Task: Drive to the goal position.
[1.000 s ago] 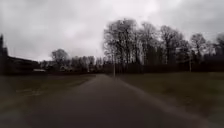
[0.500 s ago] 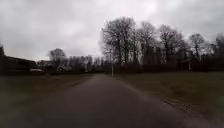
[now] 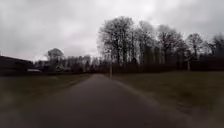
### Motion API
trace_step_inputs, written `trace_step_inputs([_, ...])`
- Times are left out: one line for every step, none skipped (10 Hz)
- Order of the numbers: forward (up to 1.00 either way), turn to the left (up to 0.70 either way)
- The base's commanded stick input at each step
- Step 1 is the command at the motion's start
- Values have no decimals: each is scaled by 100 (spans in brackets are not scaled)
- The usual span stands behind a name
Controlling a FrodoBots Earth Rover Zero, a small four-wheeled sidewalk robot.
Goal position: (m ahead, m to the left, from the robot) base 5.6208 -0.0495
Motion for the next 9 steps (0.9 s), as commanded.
trace_step_inputs([100,0])
trace_step_inputs([100,0])
trace_step_inputs([100,0])
trace_step_inputs([100,0])
trace_step_inputs([100,0])
trace_step_inputs([100,0])
trace_step_inputs([100,0])
trace_step_inputs([100,0])
trace_step_inputs([100,0])
